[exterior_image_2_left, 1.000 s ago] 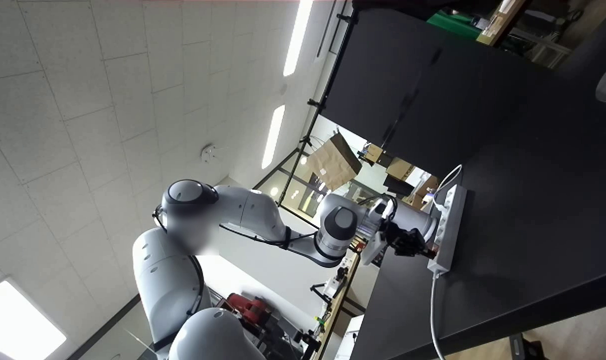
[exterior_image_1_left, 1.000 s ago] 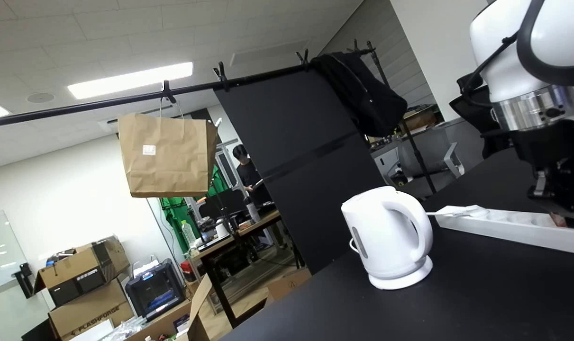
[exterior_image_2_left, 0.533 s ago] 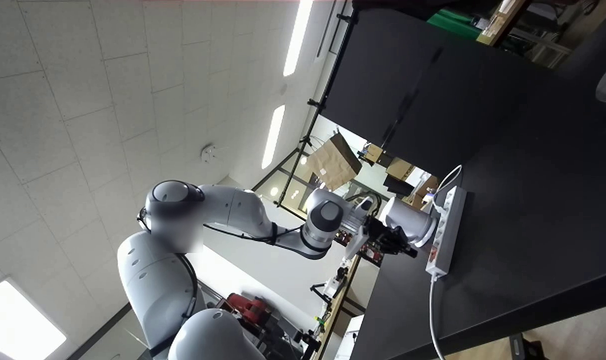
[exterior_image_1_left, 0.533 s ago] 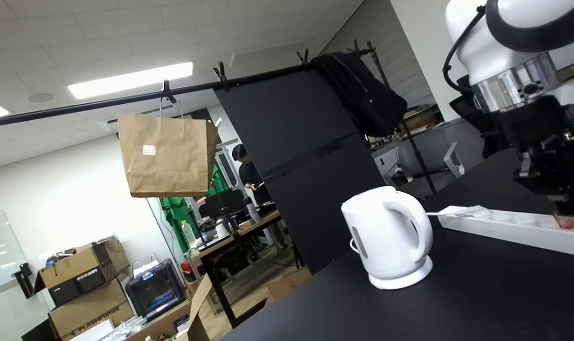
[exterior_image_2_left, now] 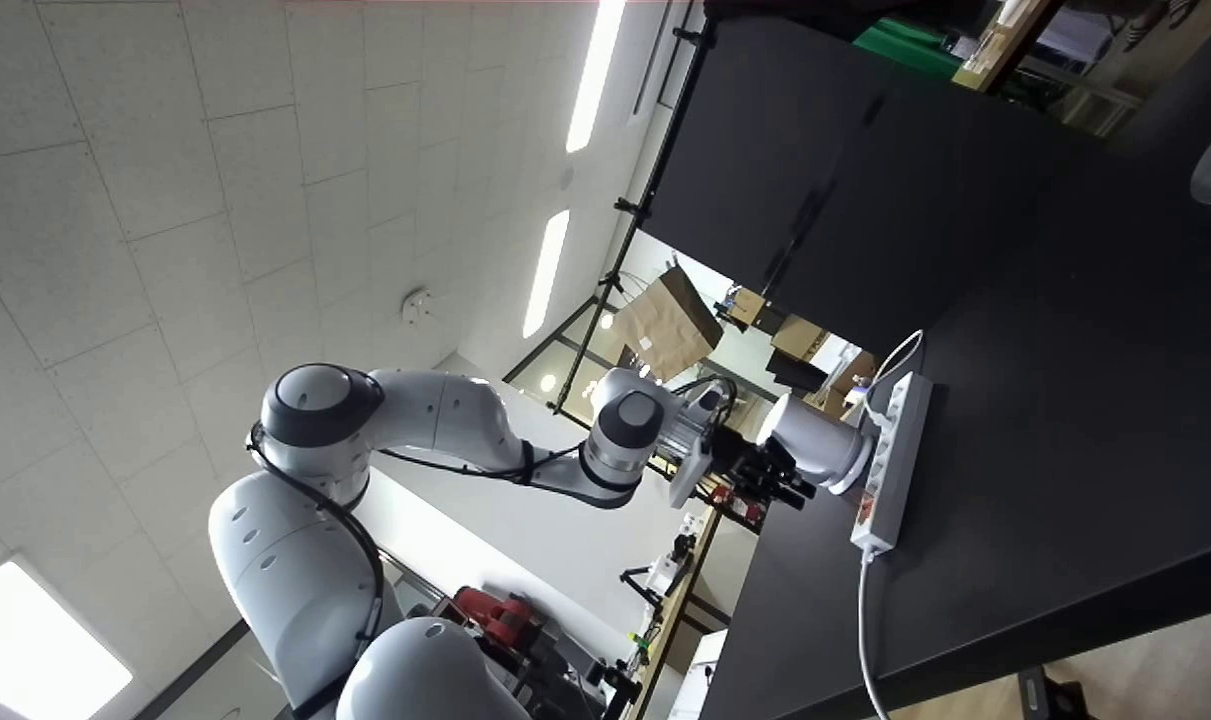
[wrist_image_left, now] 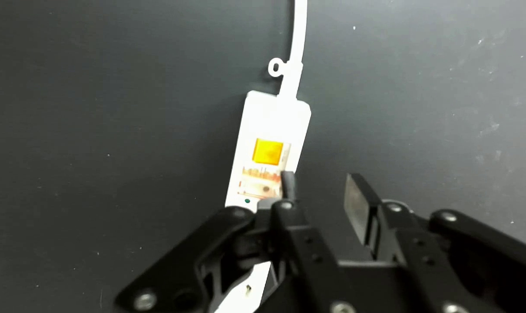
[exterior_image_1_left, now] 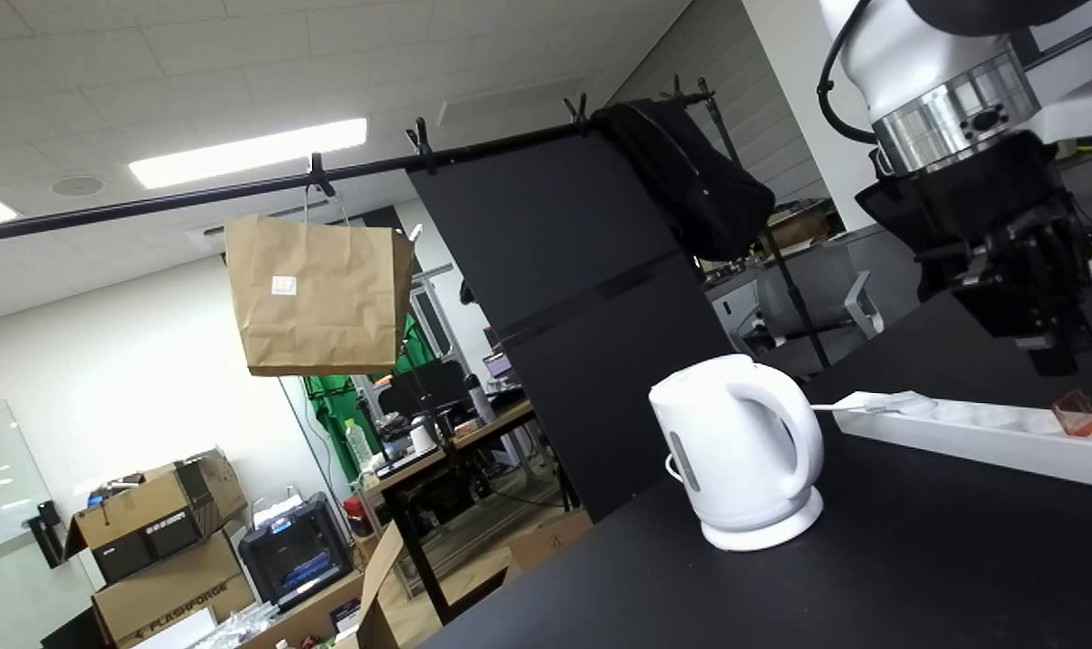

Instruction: Turn off the extension cable

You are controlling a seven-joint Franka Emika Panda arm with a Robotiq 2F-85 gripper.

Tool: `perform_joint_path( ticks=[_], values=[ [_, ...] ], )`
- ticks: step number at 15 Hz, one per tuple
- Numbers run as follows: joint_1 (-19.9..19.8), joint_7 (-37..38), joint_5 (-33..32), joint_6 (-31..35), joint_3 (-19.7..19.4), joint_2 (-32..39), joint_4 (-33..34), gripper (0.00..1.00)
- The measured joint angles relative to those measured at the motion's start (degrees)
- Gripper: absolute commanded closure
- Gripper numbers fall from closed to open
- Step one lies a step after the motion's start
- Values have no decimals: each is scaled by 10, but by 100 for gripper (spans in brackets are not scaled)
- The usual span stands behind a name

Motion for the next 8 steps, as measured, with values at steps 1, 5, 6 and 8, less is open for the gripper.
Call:
perform_joint_path(
  ticks=[1, 5, 6, 8],
  values=[
    [0, 1, -6, -5, 0, -3, 0, 27],
    [-1, 4, -19, -21, 0, -13, 0, 2],
    [-1, 5, -22, -23, 0, -15, 0, 0],
    [-3, 6, -29, -31, 0, -18, 0, 4]
  ],
)
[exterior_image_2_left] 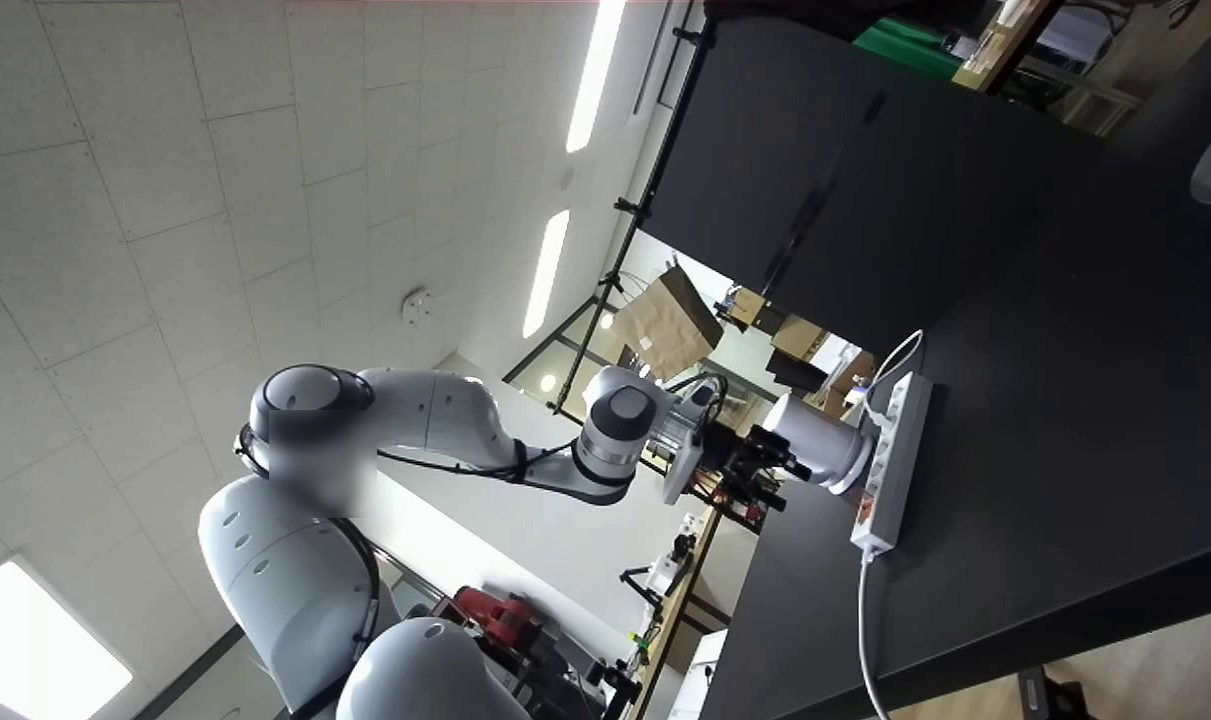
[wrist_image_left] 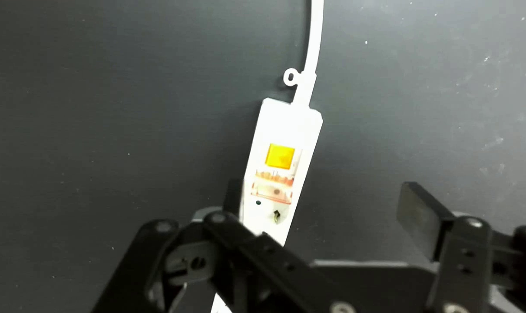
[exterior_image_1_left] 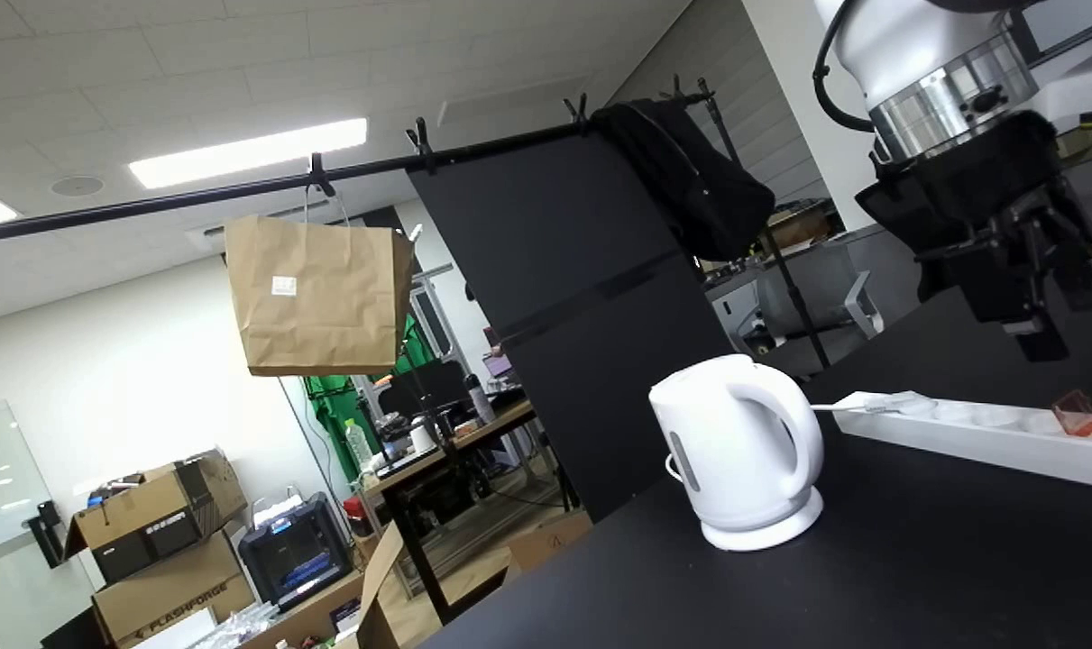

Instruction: Turn off the extension cable

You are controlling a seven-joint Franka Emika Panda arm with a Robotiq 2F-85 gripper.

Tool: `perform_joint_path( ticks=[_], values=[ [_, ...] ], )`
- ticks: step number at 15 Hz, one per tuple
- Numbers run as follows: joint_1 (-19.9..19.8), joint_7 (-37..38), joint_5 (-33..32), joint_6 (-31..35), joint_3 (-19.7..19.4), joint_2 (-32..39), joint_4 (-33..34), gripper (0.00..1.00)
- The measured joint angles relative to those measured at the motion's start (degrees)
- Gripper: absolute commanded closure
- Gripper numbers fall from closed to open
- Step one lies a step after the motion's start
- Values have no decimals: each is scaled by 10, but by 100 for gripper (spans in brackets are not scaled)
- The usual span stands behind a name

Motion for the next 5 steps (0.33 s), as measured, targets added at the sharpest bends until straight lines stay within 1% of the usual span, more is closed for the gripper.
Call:
perform_joint_path(
  ticks=[1, 5],
  values=[
    [-1, 0, -1, -6, 0, -1, 0, 0],
    [-3, 1, -7, -13, 0, -2, 0, 0]
  ],
)
